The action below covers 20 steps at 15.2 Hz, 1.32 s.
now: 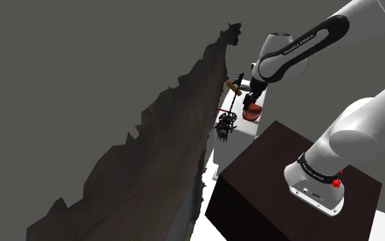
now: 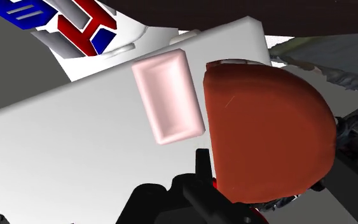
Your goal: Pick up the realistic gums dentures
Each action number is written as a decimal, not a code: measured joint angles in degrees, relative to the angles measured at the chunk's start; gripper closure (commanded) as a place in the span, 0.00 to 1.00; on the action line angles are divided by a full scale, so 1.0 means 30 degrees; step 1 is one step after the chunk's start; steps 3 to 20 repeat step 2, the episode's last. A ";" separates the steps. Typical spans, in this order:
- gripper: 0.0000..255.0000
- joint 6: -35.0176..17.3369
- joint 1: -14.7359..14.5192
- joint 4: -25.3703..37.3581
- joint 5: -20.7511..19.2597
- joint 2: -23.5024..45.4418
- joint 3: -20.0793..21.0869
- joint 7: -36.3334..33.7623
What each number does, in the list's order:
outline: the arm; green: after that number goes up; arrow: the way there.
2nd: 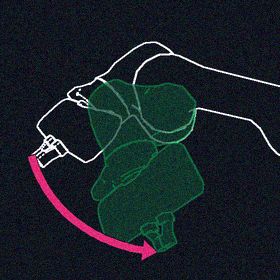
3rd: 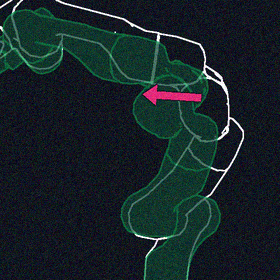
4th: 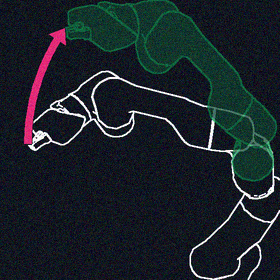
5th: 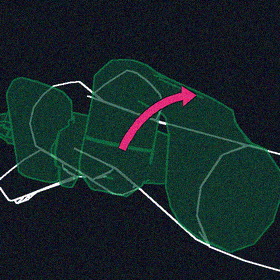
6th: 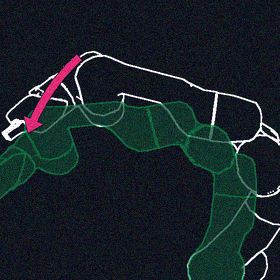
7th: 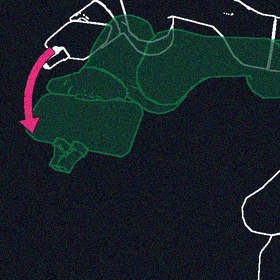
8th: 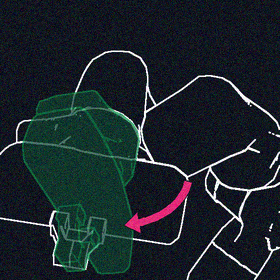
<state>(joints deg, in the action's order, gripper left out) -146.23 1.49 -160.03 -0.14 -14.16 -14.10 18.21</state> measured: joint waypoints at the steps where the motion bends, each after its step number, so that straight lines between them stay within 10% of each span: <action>1: 1.00 0.0349 0.0033 0.0075 -0.0090 -0.0280 0.0065 -0.0122; 20: 1.00 0.0587 0.0092 0.0097 -0.0174 -0.0496 0.0074 -0.0153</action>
